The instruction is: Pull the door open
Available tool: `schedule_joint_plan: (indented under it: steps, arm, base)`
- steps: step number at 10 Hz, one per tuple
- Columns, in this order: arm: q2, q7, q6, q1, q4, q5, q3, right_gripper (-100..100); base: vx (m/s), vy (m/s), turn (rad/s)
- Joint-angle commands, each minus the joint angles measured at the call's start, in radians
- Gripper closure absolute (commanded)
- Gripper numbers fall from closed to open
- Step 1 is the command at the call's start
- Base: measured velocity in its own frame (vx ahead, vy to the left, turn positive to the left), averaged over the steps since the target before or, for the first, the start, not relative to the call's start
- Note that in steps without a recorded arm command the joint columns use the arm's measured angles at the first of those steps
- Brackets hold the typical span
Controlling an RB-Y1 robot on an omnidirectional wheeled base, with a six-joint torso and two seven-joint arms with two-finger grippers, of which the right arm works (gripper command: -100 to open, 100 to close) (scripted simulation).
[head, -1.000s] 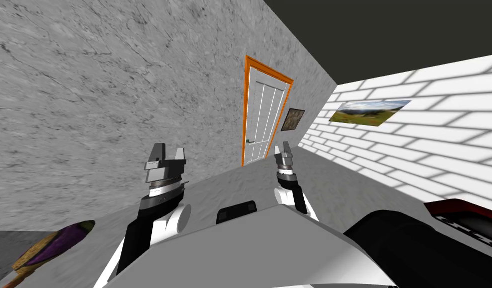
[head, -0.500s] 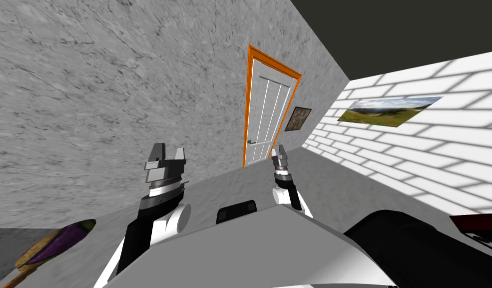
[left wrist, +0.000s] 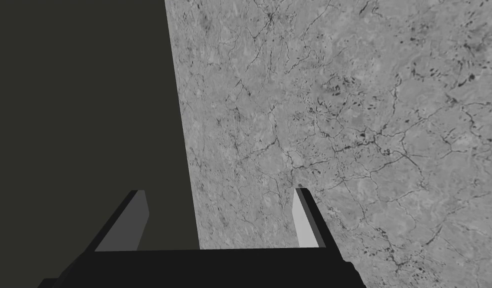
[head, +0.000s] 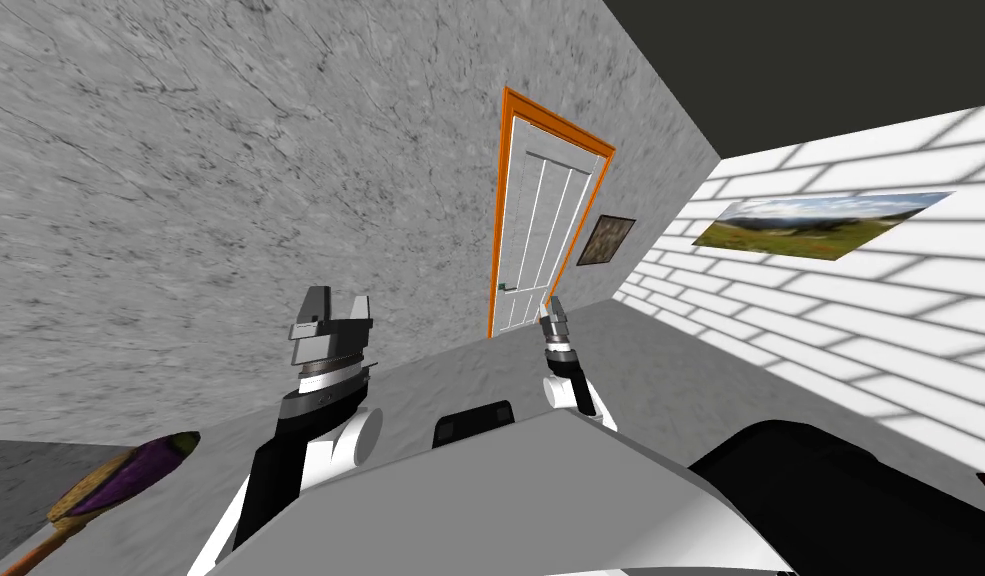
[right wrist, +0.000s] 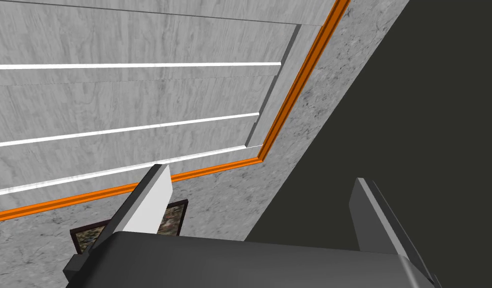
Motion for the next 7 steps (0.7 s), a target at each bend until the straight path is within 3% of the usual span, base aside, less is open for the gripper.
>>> schedule_joint_plan:
  steps: [1,3,6,7]
  arm:
    - [-0.006,-0.008,-0.009,-0.019,0.050,-0.001,0.001,-100]
    - [-0.010,-0.014,-0.016,-0.028,0.085,-0.002,0.001,-100]
    - [-0.025,-0.033,-0.038,-0.054,0.179,-0.007,0.001,-100]
    - [-0.025,-0.033,-0.038,-0.054,0.185,-0.007,0.001,-100]
  base:
    - [0.094,-0.052,0.079]
    - [0.085,-0.045,0.054]
    - [0.075,-0.039,0.078]
    - [0.056,-0.039,0.029]
